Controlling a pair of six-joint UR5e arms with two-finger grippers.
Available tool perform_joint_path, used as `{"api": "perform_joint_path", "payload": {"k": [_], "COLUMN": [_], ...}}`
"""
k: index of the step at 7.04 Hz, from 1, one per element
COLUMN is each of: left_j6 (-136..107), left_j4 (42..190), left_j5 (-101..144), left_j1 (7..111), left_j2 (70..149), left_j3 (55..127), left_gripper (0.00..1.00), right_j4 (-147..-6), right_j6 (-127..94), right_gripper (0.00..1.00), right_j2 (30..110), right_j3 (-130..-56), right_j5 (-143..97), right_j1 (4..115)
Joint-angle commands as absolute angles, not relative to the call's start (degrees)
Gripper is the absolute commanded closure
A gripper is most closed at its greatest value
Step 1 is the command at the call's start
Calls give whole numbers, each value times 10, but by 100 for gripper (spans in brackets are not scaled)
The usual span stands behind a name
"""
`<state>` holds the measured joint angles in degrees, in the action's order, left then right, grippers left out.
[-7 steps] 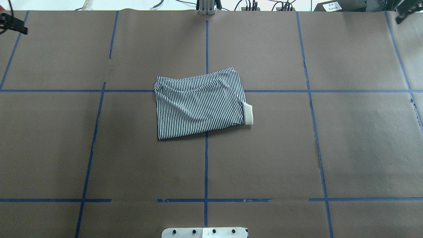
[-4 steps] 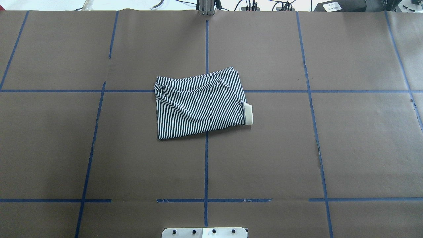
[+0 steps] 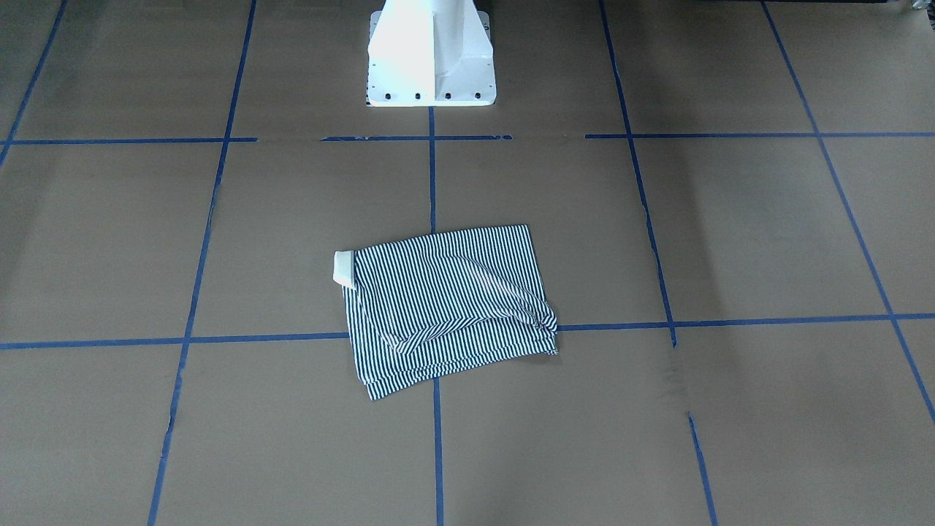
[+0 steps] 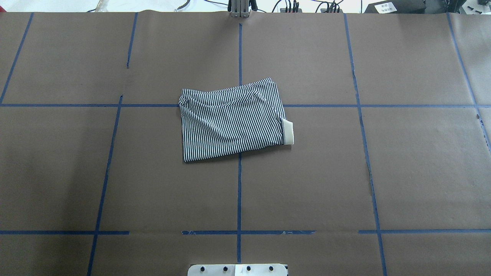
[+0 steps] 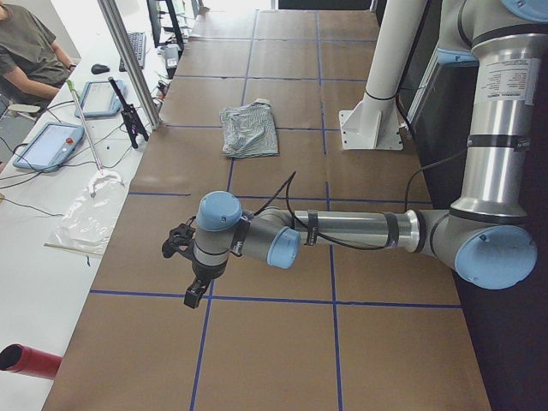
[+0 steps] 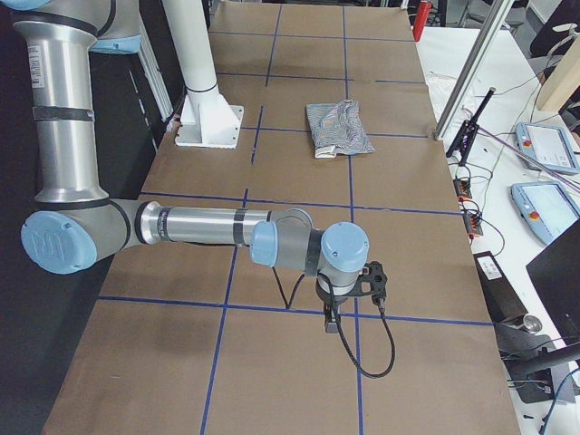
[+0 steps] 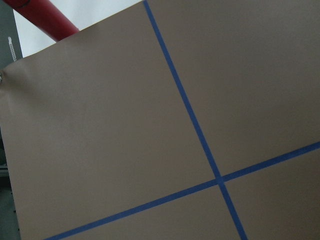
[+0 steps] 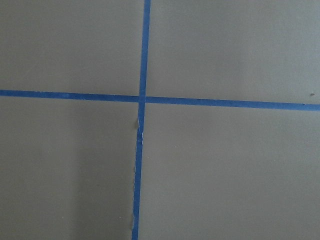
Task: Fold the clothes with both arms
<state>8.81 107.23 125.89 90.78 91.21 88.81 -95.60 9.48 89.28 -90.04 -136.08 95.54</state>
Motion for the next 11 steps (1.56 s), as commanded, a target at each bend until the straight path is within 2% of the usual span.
{"api": "perform_joint_path", "payload": {"k": [1, 3, 6, 11], "left_j6": [89, 87, 87, 87], "left_j4": [932, 860, 867, 867], "left_j5": [1286, 1369, 1368, 1368], "left_j1": [908, 908, 907, 907], "left_j2": [912, 912, 912, 911], "left_j3": [938, 957, 955, 953], "left_gripper": [0, 0, 0, 0], "right_j4": [-942, -895, -834, -878], "right_j6": [92, 55, -13, -13], "right_gripper": [0, 0, 0, 0], "right_j2": [896, 896, 897, 891], "right_j3": [-893, -874, -870, -895], "right_j5": [-1368, -1368, -1362, -1367], "right_j1": [948, 940, 915, 917]}}
